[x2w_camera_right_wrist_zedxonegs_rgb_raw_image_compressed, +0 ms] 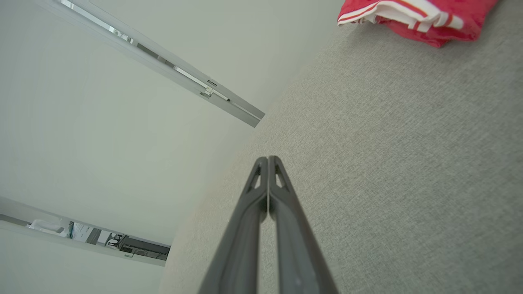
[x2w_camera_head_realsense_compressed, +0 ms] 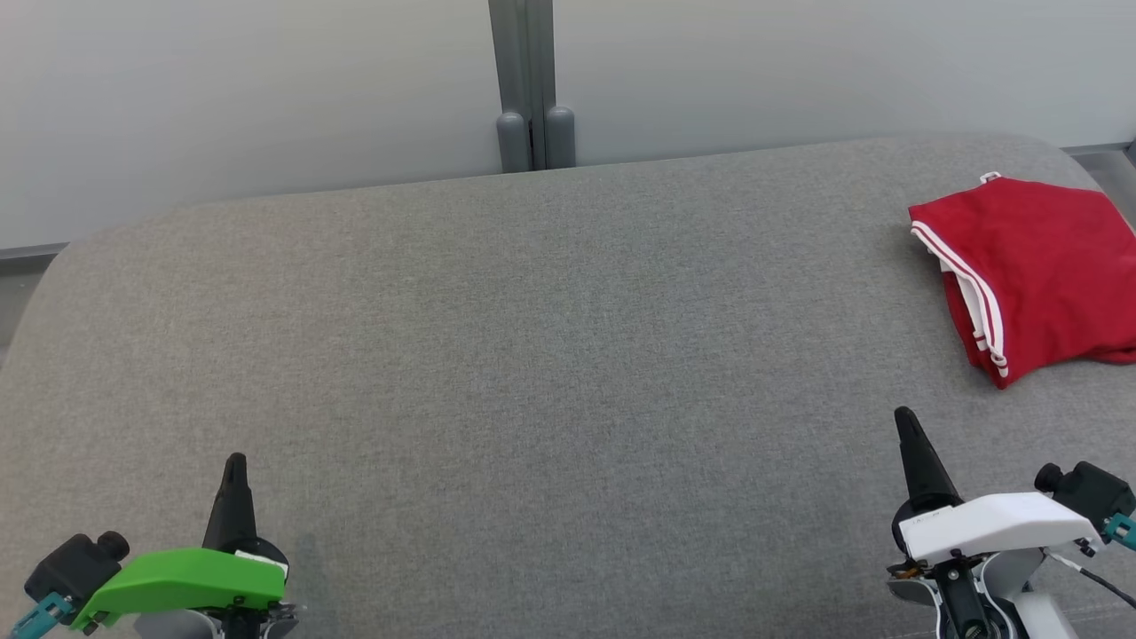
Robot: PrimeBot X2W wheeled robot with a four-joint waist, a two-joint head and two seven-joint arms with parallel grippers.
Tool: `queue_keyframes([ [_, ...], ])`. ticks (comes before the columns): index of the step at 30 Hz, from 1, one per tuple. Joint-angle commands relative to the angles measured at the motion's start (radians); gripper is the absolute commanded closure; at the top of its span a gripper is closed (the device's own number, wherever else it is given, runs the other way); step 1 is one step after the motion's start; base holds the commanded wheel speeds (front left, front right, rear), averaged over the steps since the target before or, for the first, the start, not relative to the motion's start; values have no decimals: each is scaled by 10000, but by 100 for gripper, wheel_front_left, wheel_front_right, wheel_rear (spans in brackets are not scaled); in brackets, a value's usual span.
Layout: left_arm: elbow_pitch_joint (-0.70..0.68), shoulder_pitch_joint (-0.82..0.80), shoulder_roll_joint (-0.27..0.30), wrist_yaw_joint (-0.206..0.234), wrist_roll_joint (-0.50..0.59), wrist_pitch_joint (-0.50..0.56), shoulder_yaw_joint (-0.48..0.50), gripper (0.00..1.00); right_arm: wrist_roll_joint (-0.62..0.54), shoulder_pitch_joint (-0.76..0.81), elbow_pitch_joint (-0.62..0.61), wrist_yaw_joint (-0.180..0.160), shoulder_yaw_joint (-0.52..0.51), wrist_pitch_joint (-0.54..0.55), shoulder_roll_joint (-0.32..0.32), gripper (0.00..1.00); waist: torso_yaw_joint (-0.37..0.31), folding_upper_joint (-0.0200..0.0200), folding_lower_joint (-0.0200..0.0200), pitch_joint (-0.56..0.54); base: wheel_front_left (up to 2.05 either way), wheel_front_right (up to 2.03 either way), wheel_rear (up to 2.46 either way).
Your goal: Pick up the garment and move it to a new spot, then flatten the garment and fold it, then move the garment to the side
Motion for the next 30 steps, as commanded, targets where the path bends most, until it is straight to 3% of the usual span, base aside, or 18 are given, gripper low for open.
queue_keyframes([
  [1,-131,-309,6,-98,-279,53,80,100,285,-219,-67,-4,-54,73,-62,100,0,0,0,1,0,0,0],
  [30,-112,-526,-228,-468,-3015,825,487,100,3142,-441,68,-7,-447,788,-55,100,10,0,0,20,0,0,0],
])
